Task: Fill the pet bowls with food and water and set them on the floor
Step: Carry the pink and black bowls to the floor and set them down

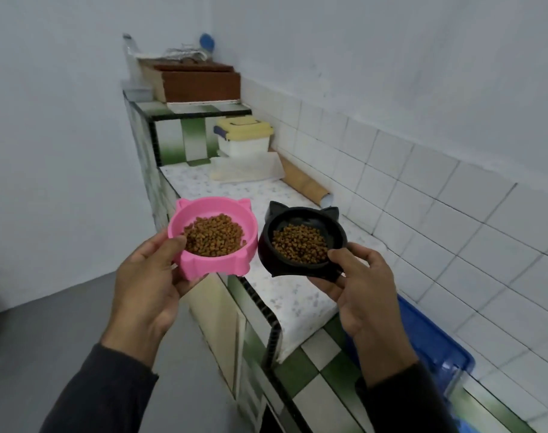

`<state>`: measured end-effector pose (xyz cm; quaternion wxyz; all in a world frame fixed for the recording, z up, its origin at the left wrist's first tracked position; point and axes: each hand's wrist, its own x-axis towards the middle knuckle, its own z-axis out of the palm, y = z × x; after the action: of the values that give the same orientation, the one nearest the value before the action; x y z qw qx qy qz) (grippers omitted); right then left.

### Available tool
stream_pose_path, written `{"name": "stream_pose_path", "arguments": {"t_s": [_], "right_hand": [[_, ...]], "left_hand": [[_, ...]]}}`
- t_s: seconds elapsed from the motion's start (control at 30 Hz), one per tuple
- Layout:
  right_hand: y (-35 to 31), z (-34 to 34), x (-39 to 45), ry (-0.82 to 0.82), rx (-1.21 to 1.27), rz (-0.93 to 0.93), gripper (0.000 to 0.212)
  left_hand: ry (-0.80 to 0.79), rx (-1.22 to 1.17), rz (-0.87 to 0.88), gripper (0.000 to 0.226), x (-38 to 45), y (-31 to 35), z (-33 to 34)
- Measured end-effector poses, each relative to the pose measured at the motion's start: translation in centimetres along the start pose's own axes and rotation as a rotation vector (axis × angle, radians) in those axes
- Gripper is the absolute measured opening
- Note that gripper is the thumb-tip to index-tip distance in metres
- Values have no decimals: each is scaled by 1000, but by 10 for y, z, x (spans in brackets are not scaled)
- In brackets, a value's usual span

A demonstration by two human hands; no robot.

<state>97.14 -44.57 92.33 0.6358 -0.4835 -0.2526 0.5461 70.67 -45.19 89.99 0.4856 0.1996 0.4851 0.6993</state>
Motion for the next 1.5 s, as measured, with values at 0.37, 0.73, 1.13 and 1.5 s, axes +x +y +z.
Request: {"name": "stream_pose_path", "arguments": {"t_s": [0.37, 0.73, 1.13, 1.5], "right_hand": [[95, 172, 31, -233, -45, 134, 35], [166, 304, 77, -400, -129, 287, 40], [228, 433, 169, -493, -233, 386, 46], [291, 528, 240, -475, -296, 454, 44]], "left_hand": [[234, -72, 96, 25, 94, 59, -135], [482, -127, 164, 28, 169, 84, -208], [598, -136, 190, 28, 295, 103, -241], [655, -150, 149, 30, 412, 104, -275]]}}
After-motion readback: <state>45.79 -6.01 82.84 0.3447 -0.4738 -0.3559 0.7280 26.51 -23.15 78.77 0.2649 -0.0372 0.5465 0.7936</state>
